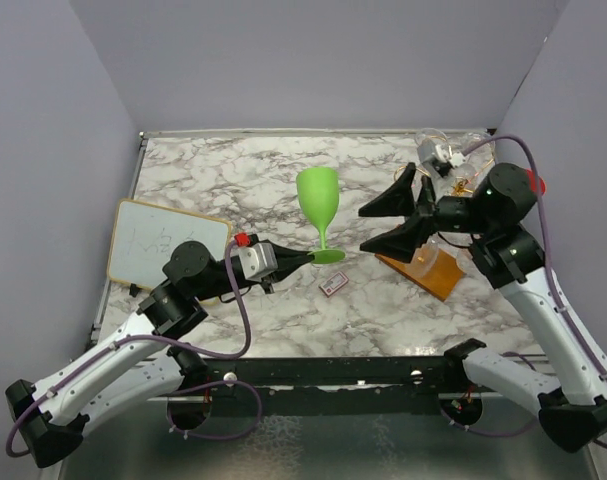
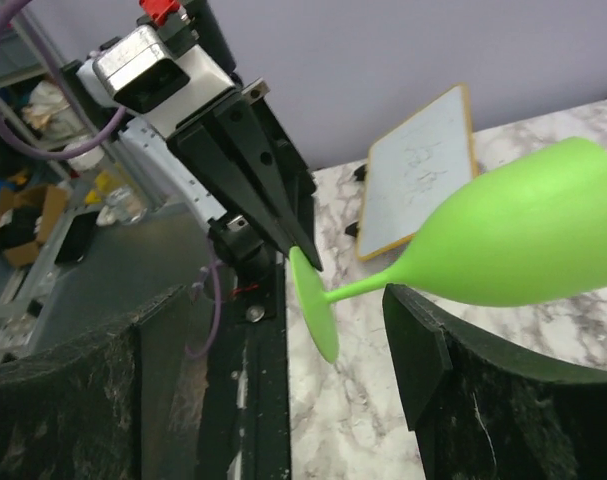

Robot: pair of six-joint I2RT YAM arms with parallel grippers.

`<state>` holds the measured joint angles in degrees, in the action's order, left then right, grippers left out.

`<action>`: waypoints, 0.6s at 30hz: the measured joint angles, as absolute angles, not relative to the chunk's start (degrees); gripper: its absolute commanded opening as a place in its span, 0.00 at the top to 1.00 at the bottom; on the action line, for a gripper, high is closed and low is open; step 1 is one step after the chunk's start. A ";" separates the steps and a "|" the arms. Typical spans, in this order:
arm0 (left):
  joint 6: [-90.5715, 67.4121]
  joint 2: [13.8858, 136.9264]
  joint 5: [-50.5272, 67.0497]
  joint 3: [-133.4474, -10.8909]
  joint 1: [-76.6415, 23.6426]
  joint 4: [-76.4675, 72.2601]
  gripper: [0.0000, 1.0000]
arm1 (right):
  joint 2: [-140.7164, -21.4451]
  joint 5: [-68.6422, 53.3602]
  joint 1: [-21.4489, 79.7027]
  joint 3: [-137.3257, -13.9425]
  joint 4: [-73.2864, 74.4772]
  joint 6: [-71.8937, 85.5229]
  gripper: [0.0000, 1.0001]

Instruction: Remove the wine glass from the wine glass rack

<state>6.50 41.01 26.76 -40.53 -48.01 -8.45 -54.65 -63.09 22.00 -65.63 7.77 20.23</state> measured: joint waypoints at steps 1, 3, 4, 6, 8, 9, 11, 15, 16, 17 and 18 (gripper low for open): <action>7.09 40.77 26.74 -39.99 -48.01 -8.82 1.00 | -55.66 -62.24 23.99 -65.76 8.32 19.25 0.24; 7.97 40.25 26.70 -38.81 -48.01 -9.54 1.00 | -57.87 -59.64 29.12 -66.72 10.52 16.03 0.27; 8.32 40.01 26.63 -38.30 -48.01 -9.65 1.00 | -59.16 -58.02 32.03 -67.61 12.25 14.00 0.27; 9.06 39.44 26.50 -37.21 -48.01 -9.82 1.00 | -61.78 -53.87 37.41 -69.49 15.49 9.34 0.28; 9.74 39.03 26.33 -36.47 -48.01 -9.82 1.00 | -63.46 -51.00 40.60 -70.02 17.30 5.32 0.35; 10.09 38.68 26.17 -36.03 -48.01 -9.87 1.00 | -63.88 -49.67 41.30 -69.97 18.33 3.18 0.37; 10.52 38.02 25.96 -35.24 -48.01 -10.00 1.00 | -64.07 -48.12 41.36 -69.69 19.40 -0.16 0.41; 11.55 36.75 25.47 -34.02 -48.01 -10.26 1.00 | -64.05 -47.48 41.54 -68.51 21.30 -7.31 0.50; 11.79 36.64 25.34 -33.93 -48.01 -10.26 1.00 | -63.90 -47.57 41.65 -67.92 21.58 -8.82 0.52; 12.05 36.62 25.23 -33.93 -48.01 -10.26 1.00 | -63.59 -47.62 41.69 -67.13 21.78 -10.04 0.54; 12.32 36.62 25.12 -33.93 -48.01 -10.28 1.00 | -63.09 -47.62 41.71 -65.98 22.02 -11.44 0.56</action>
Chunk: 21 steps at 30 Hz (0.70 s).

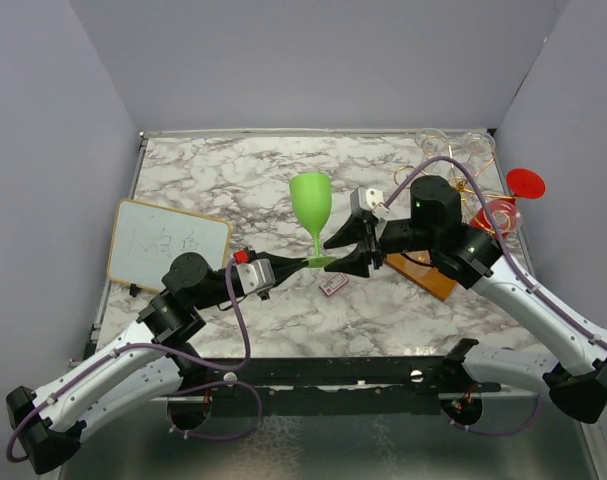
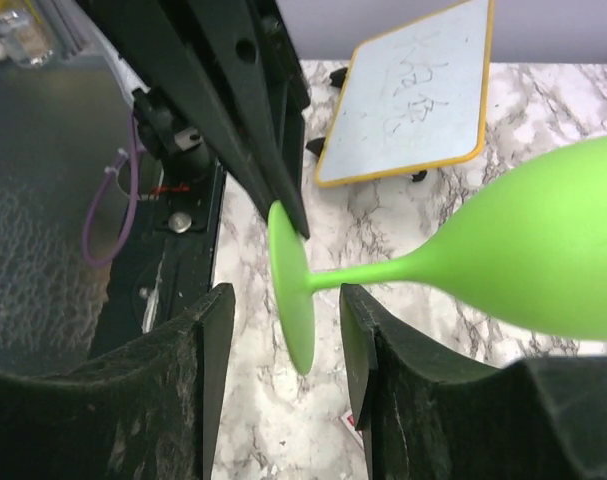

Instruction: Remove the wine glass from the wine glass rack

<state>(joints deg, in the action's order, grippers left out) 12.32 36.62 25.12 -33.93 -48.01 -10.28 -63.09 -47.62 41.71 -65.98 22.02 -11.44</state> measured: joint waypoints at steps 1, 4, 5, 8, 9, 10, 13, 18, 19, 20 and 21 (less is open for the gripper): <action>12.56 36.62 25.04 -33.93 -48.01 -10.28 1.00 | -62.50 -47.62 41.74 -64.95 22.28 -12.51 0.58; 12.91 36.62 25.02 -33.93 -48.01 -10.28 1.00 | -60.42 -47.51 41.85 -61.71 22.44 -15.00 0.67; 12.99 36.64 25.04 -33.93 -48.01 -10.28 1.00 | -59.96 -47.42 41.85 -60.99 22.52 -15.70 0.70; 13.02 36.64 25.10 -33.93 -48.01 -10.20 1.00 | -59.51 -47.42 41.91 -59.86 22.22 -17.89 0.77; 12.99 36.64 25.12 -33.91 -48.07 -10.20 1.00 | -59.51 -47.46 41.91 -59.64 22.11 -18.37 0.79; 12.97 36.64 25.17 -33.91 -48.07 -10.20 1.00 | -59.51 -47.48 41.91 -59.37 21.82 -18.87 0.79; 12.82 36.64 25.32 -33.93 -48.07 -10.20 1.00 | -59.51 -47.62 41.89 -58.81 20.51 -19.99 0.83; 12.08 36.71 25.54 -33.93 -48.07 -10.28 1.00 | -59.64 -47.27 41.89 -58.08 18.28 -20.51 0.98; 11.64 36.80 25.54 -33.93 -48.05 -10.28 1.00 | -59.64 -47.00 41.89 -58.00 17.91 -20.86 0.98; 11.18 36.91 25.54 -33.95 -48.05 -10.31 1.00 | -59.64 -46.83 41.87 -57.98 17.74 -21.32 0.98; 10.83 37.10 25.54 -33.98 -48.05 -10.41 0.90 | -59.64 -46.81 41.82 -57.98 17.74 -21.96 0.98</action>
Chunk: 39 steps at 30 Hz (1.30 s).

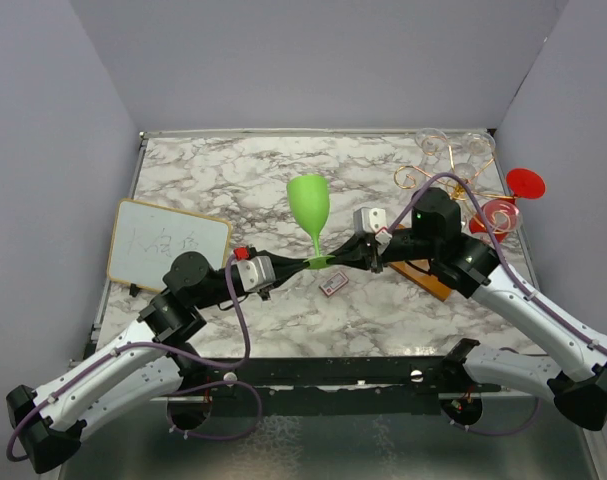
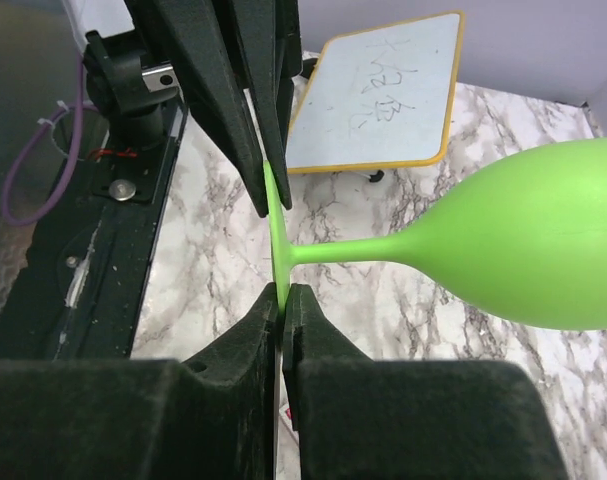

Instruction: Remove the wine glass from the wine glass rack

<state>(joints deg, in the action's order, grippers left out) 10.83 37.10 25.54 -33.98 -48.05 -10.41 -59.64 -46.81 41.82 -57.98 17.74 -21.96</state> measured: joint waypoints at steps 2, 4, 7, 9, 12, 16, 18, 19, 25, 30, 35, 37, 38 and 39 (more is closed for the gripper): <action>9.32 37.69 25.26 -34.33 -48.05 -10.39 0.61 | -59.59 -46.85 41.76 -57.98 17.80 -23.75 0.98; 7.18 38.39 24.86 -35.31 -48.03 -10.17 0.37 | -59.46 -46.87 41.67 -57.98 17.93 -24.88 0.98; 2.50 40.03 23.90 -38.37 -48.05 -10.00 0.20 | -58.50 -46.81 41.85 -57.95 19.77 -27.88 0.98; -1.13 40.25 23.38 -40.01 -48.01 -10.02 0.14 | -56.80 -46.68 41.93 -57.69 21.30 -31.11 0.98; -7.94 40.23 22.20 -42.15 -48.01 -10.81 0.11 | -52.07 -46.48 41.93 -56.62 24.08 -38.94 0.98; -18.11 41.36 18.35 -47.05 -48.01 -9.58 0.09 | -44.16 -45.91 41.93 -52.97 26.61 -49.78 0.98; -22.96 42.61 15.42 -50.72 -48.01 -7.25 0.08 | -40.84 -45.04 41.93 -50.78 27.94 -55.86 0.98; -25.36 43.31 13.74 -52.84 -48.01 -5.61 0.08 | -39.59 -44.31 41.93 -50.00 28.97 -58.70 0.98; -36.84 44.49 5.45 -59.64 -48.01 3.66 0.07 | -37.56 -36.88 41.98 -46.22 32.73 -72.79 0.98; -42.61 45.82 0.78 -63.44 -48.01 13.26 0.07 | -33.23 -31.07 41.95 -39.92 32.53 -82.28 0.98; -43.64 48.82 0.14 -67.64 -48.01 21.54 0.11 | -29.21 -26.52 41.95 -36.80 31.44 -93.41 0.98; -43.72 49.65 0.08 -68.75 -48.01 24.18 0.13 | -28.27 -25.06 41.95 -35.79 30.15 -98.19 0.98; -43.81 49.84 0.10 -69.04 -48.01 25.12 0.15 | -28.21 -24.51 41.95 -35.62 29.80 -100.16 0.98; -43.83 49.95 0.12 -69.25 -48.01 25.82 0.16 | -28.34 -23.99 41.95 -35.59 29.58 -101.93 0.98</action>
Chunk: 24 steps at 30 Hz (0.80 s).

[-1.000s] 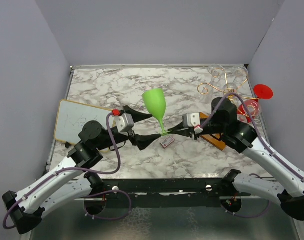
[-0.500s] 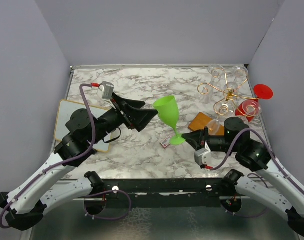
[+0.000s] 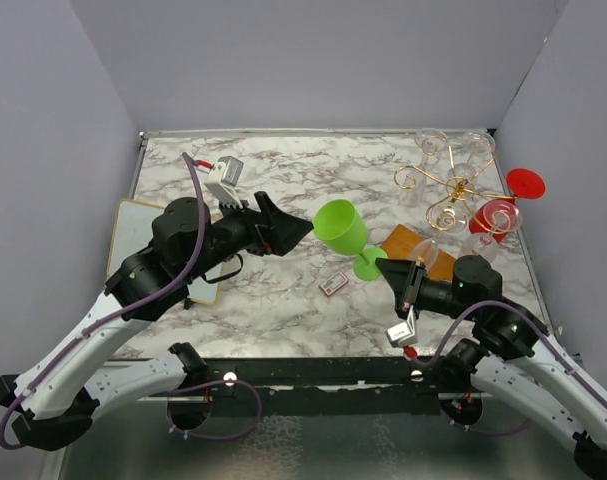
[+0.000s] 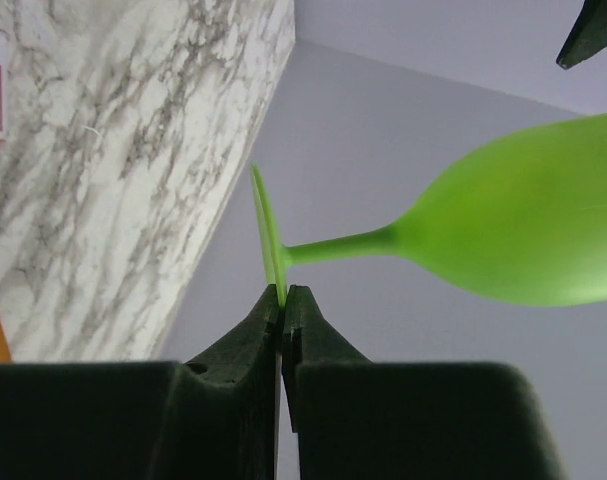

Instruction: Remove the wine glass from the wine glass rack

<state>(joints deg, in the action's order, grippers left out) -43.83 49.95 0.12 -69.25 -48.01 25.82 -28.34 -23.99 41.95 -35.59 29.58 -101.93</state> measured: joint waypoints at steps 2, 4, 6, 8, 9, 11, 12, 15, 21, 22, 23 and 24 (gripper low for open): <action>-43.81 50.33 0.25 -69.78 -48.01 26.92 0.17 | -28.80 -23.07 41.95 -35.59 28.86 -105.12 0.98; -43.79 50.81 0.73 -70.06 -48.01 27.66 0.21 | -29.19 -22.37 42.04 -35.55 28.05 -107.87 0.98; -43.57 51.44 1.48 -70.06 -48.01 28.27 0.24 | -29.32 -21.98 42.15 -35.46 27.38 -109.95 0.98; -43.11 52.49 2.35 -70.08 -48.01 28.99 0.30 | -29.28 -21.65 42.28 -35.14 26.37 -111.90 0.98; -42.98 53.12 2.59 -70.26 -48.01 29.54 0.34 | -29.28 -21.54 42.35 -34.92 26.02 -112.88 0.98; -42.52 54.63 3.07 -71.09 -48.01 30.74 0.42 | -29.30 -20.97 42.44 -34.41 25.52 -114.85 0.98; -42.28 55.16 3.18 -71.50 -48.01 31.27 0.46 | -29.30 -20.58 42.50 -34.15 25.26 -115.72 0.98; -41.10 56.62 3.38 -72.79 -48.01 32.49 0.54 | -29.43 -19.11 42.83 -33.36 24.45 -117.49 0.98; -38.68 57.84 3.33 -74.43 -48.01 35.11 0.63 | -30.68 -16.32 43.88 -33.04 23.20 -117.69 0.98; -38.33 58.13 3.33 -74.56 -48.01 35.46 0.63 | -30.85 -16.03 44.07 -32.88 22.92 -117.69 0.98; -37.93 58.43 3.33 -74.63 -48.01 35.68 0.64 | -31.11 -15.70 44.29 -32.71 22.65 -117.67 0.98; -37.45 58.87 3.33 -74.72 -48.01 36.03 0.66 | -31.38 -15.49 44.45 -32.62 22.57 -117.69 0.98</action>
<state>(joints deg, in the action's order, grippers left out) -37.45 58.87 3.33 -74.72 -48.01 36.03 -31.38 -15.49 44.45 -32.62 22.57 -117.69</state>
